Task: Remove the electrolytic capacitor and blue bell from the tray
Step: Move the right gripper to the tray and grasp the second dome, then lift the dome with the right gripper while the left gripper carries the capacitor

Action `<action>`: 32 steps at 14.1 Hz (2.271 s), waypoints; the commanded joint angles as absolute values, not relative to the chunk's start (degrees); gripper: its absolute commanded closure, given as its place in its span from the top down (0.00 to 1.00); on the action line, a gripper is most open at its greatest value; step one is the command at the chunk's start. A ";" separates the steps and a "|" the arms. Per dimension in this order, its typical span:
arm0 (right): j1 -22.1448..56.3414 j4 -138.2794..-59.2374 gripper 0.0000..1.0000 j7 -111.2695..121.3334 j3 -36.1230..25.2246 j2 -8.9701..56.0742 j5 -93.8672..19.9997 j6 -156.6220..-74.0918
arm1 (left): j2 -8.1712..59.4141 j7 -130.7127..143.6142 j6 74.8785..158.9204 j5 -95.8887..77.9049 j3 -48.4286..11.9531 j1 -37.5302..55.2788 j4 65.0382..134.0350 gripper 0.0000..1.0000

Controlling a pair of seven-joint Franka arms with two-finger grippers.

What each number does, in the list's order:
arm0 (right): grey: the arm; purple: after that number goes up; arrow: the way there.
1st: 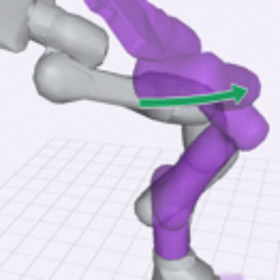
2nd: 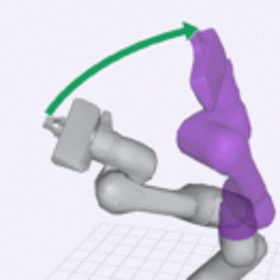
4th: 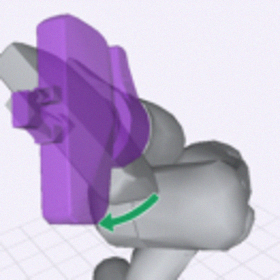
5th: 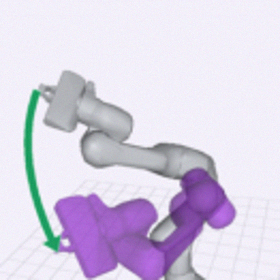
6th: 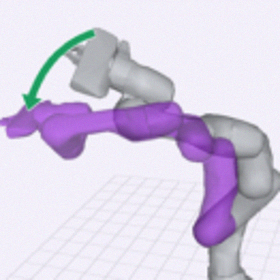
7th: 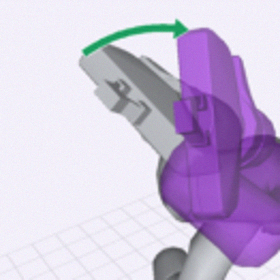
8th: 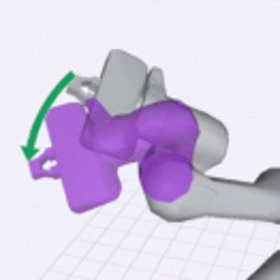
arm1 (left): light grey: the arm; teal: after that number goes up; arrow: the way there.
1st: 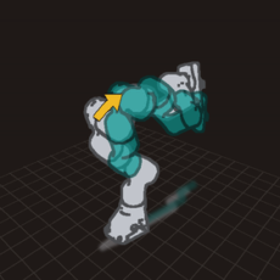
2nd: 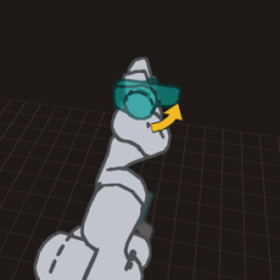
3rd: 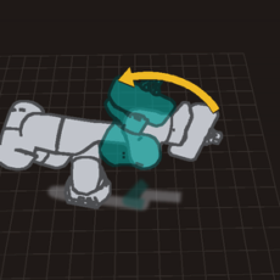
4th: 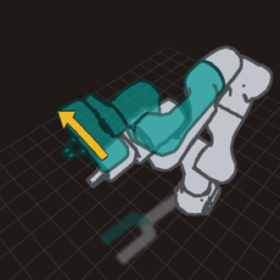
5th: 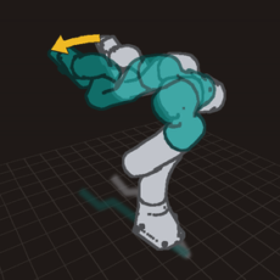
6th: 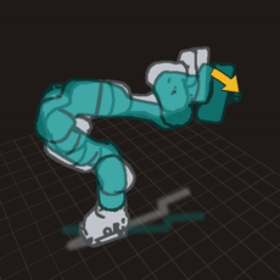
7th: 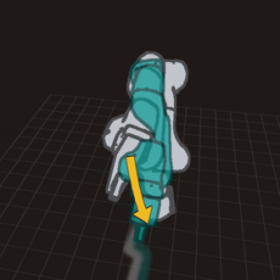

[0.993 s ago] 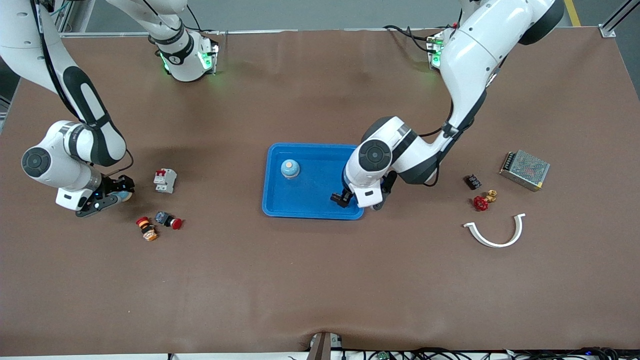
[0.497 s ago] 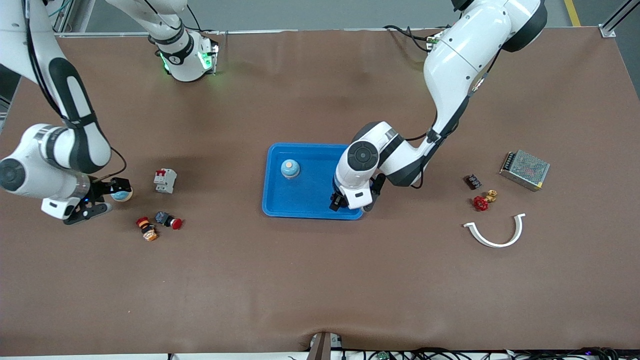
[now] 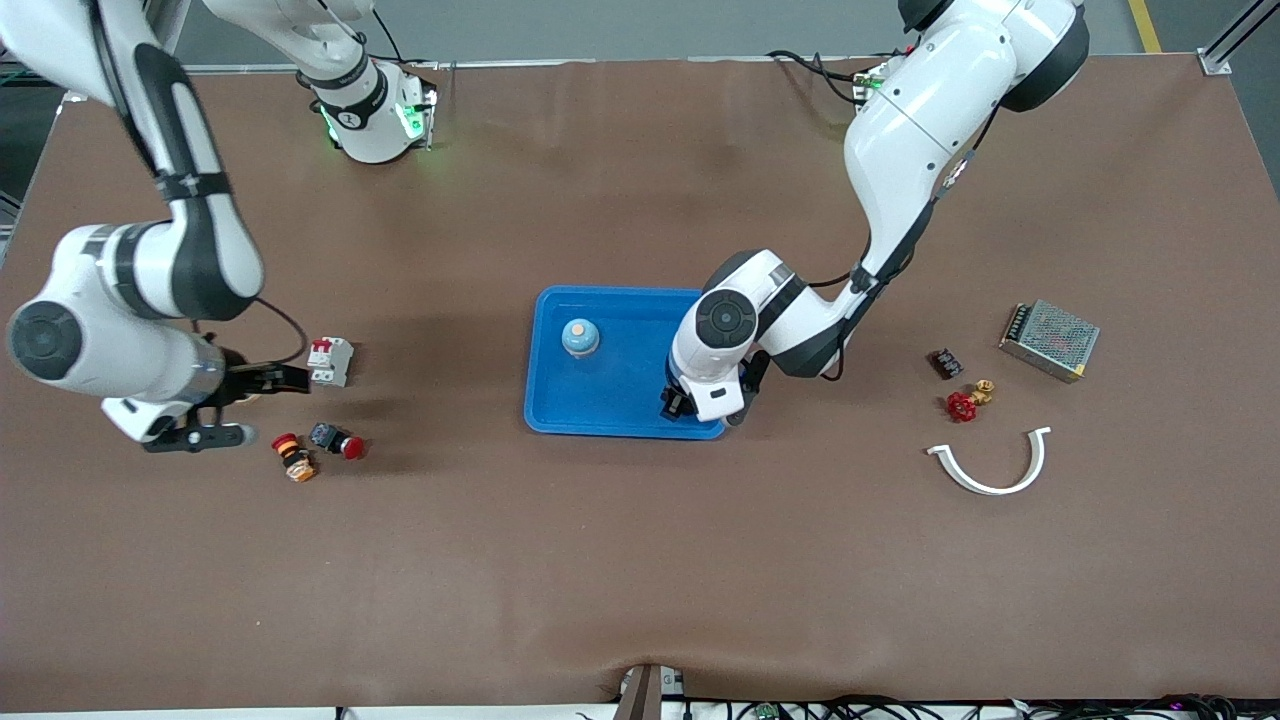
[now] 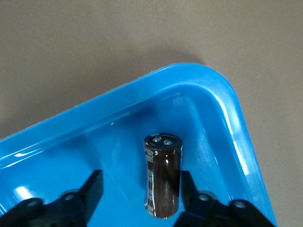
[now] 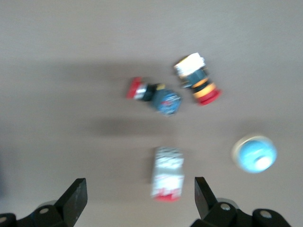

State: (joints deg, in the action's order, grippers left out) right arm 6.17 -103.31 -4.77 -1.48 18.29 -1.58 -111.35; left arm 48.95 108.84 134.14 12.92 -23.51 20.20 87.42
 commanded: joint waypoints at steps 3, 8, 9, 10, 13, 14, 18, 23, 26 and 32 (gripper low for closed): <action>15.89 -101.34 1.00 -23.17 -2.11 17.93 -6.75 -109.33 | 49.75 108.37 135.09 12.48 -23.03 20.66 86.05 0.11; 25.46 -100.55 1.00 -37.50 -2.28 18.72 -11.25 -113.72 | 46.77 103.99 134.13 12.66 -23.11 19.43 86.13 0.00; 27.40 -100.46 1.00 -39.97 -2.29 19.42 -10.81 -114.95 | 45.80 103.63 132.90 12.57 -23.55 18.29 86.13 0.00; 28.99 -100.46 1.00 -41.56 -2.29 19.86 -10.64 -116.35 | 45.10 103.01 131.50 12.66 -23.90 17.85 86.13 0.00; 31.72 -100.46 1.00 -45.08 -2.29 21.61 -10.72 -119.61 | 42.46 97.93 126.50 12.04 -24.78 15.13 86.13 0.00; 32.77 -100.55 1.00 -46.22 -2.29 22.32 -10.72 -120.40 | 42.02 95.30 124.39 11.95 -26.35 12.68 86.13 0.00; 35.15 -100.55 1.00 -47.02 -2.29 25.22 -10.55 -122.86 | 40.00 83.88 114.72 12.04 -34.26 0.20 86.48 0.00; 37.61 -100.72 1.00 -47.02 -2.29 29.08 -10.55 -126.11 | 37.01 67.71 107.93 14.23 -35.33 -7.98 89.37 0.00; 38.49 -100.81 1.00 -47.02 -2.37 30.58 -10.28 -127.26 | 35.86 55.15 107.93 16.43 -35.42 -14.22 92.45 0.00; 40.08 -101.25 1.00 -47.11 -2.37 33.48 -9.93 -130.25 | 35.42 41.59 108.63 26.00 -35.42 -21.44 95.80 0.00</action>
